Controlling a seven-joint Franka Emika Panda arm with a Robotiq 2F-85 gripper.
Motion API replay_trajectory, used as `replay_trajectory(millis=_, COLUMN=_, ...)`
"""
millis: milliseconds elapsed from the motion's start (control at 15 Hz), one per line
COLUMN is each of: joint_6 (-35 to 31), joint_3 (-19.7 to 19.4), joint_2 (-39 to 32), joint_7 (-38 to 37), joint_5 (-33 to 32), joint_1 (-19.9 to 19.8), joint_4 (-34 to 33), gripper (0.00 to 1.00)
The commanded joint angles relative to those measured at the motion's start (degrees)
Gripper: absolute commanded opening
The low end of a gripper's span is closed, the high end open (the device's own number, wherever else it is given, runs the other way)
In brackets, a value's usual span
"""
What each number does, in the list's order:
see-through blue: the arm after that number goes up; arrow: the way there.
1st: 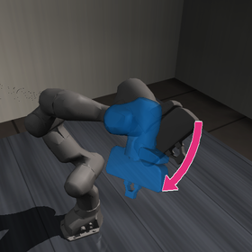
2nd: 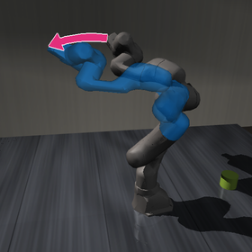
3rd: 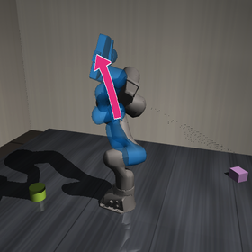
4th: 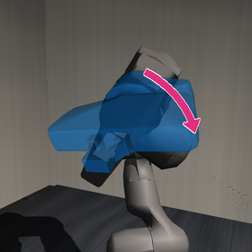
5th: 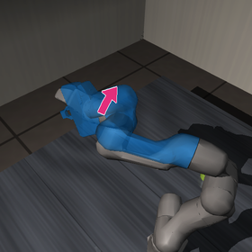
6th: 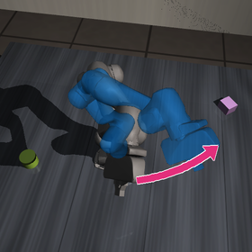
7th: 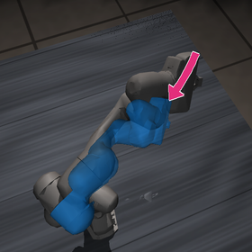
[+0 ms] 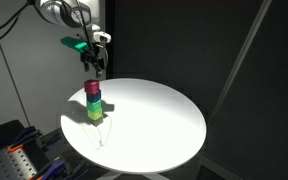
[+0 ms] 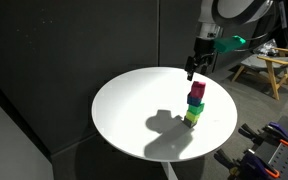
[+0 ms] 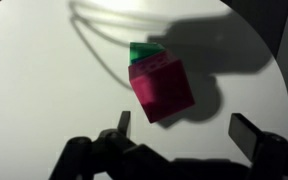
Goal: Put the pink block on the table
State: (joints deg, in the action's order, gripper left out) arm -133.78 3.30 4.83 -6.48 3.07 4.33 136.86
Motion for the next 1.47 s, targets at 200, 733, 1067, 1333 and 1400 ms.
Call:
replay_trajectory(millis=200, joint_6=-1.94, joint_3=-0.62, joint_2=0.41, joint_7=2.25, joint_5=1.10, joint_1=-0.60, joint_4=1.63, gripper=1.00)
replay_trajectory(millis=733, joint_6=-2.35, joint_3=-0.84, joint_2=0.37, joint_7=9.00, joint_5=1.47, joint_1=-0.33, joint_4=2.63, gripper=1.00)
replay_trajectory(millis=1067, joint_6=-2.19, joint_3=-0.81, joint_2=-0.08, joint_7=11.41, joint_5=0.42, joint_1=-0.42, joint_4=2.91, gripper=1.00)
replay_trajectory(millis=1333, joint_6=-2.46, joint_3=-0.76, joint_2=-0.77, joint_7=11.78, joint_5=-0.19, joint_1=-0.51, joint_4=3.00, gripper=1.00)
replay_trajectory(millis=1400, joint_6=-2.50, joint_3=-0.76, joint_2=-0.95, joint_7=11.85, joint_5=-0.23, joint_1=-0.53, joint_4=3.04, gripper=1.00)
